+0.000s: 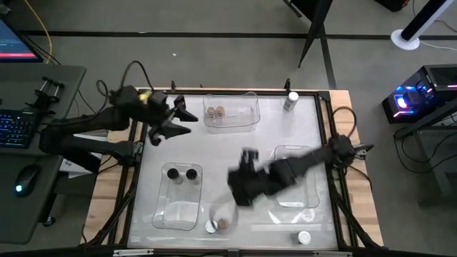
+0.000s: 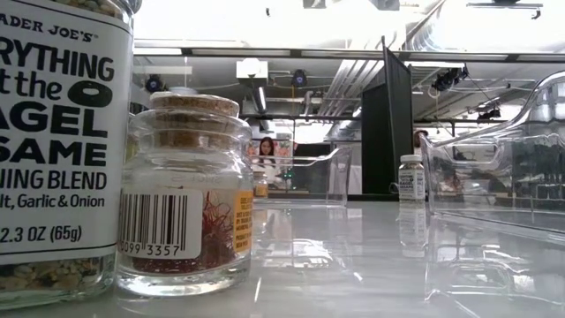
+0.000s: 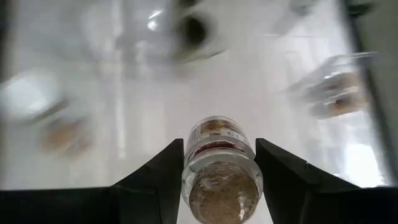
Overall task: Sort spices by type
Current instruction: Put the brown seasoning bottle into the middle transparent bin
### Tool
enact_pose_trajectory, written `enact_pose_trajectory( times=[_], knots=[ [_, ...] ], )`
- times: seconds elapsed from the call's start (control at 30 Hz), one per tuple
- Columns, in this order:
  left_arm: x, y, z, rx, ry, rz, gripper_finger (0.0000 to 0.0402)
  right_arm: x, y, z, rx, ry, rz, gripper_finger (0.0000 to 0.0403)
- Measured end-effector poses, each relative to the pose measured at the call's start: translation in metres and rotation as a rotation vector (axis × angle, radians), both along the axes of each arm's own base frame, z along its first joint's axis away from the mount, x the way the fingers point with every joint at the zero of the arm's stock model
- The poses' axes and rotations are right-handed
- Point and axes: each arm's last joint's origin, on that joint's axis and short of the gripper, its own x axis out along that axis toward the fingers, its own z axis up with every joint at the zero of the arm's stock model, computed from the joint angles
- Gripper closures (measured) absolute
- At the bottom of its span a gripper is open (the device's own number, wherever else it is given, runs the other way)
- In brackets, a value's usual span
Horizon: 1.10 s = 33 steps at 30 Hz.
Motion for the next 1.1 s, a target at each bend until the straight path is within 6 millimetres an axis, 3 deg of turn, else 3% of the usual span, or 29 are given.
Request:
enact_pose_trajectory(
  times=[0.13, 0.3, 0.47, 0.63, 0.8, 1.1],
  knots=[
    [-0.012, -0.007, 0.021, 0.026, -0.025, -0.091, 0.0184, 0.024, -0.071, 0.004, 0.011, -0.017, -0.17, 0.0233],
    [-0.032, -0.015, 0.022, 0.077, 0.062, -0.084, 0.0184, 0.036, -0.163, -0.003, 0.059, 0.027, -0.331, 0.0233],
    [-0.045, -0.017, 0.005, 0.088, 0.251, 0.095, 0.0184, 0.038, -0.254, -0.017, 0.193, -0.024, -0.453, 0.0233],
    [-0.044, -0.013, -0.011, 0.065, 0.424, 0.348, 0.0184, 0.018, -0.331, -0.045, 0.387, -0.035, -0.647, 0.0233],
    [-0.028, -0.008, -0.022, 0.026, 0.475, 0.55, 0.0184, 0.004, -0.363, -0.078, 0.471, -0.012, -0.71, 0.0233],
    [0.015, 0.005, -0.041, 0.105, 0.526, 0.683, 0.0184, 0.021, -0.365, -0.1, 0.472, -0.115, -0.75, 0.0233]
  ],
)
